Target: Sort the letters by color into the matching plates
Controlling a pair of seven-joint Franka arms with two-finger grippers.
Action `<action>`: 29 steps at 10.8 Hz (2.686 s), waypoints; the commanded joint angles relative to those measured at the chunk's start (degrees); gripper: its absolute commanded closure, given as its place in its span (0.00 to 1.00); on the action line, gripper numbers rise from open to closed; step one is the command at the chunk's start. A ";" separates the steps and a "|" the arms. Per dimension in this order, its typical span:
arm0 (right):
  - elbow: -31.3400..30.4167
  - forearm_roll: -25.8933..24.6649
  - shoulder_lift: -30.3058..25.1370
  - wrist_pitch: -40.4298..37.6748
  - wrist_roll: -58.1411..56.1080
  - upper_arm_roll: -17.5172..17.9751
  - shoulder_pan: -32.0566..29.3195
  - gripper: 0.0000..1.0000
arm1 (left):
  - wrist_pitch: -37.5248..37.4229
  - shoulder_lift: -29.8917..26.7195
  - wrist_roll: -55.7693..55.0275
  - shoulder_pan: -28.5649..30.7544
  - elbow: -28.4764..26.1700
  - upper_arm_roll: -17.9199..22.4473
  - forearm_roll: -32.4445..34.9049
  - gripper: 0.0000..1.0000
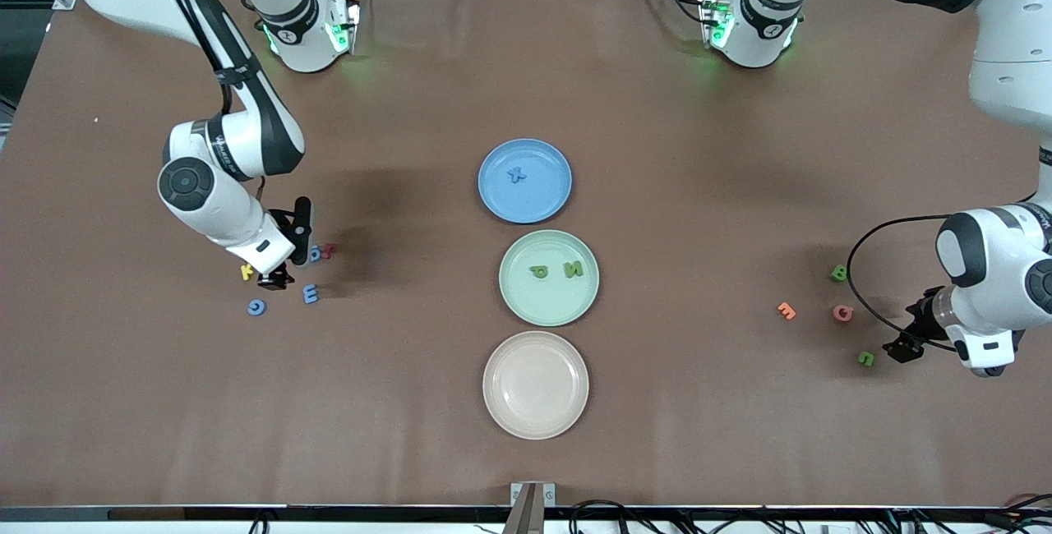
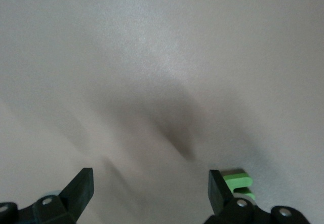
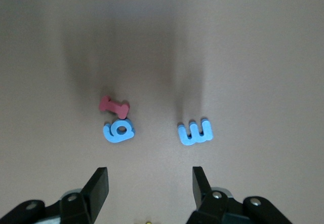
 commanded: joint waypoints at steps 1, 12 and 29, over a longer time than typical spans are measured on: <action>-5.30 -1.08 -0.42 4.93 -1.00 0.97 -1.72 0.25 | -0.27 2.48 -6.39 -1.61 4.19 0.25 -1.45 0.00; -9.45 -0.03 3.09 14.79 1.11 1.06 -1.54 0.33 | 5.80 5.99 -8.34 -3.89 6.04 -0.28 -3.56 0.00; -5.69 -0.03 -2.43 2.54 1.72 1.49 -0.93 1.00 | 6.41 6.70 -7.55 -4.42 5.96 0.08 -3.04 1.00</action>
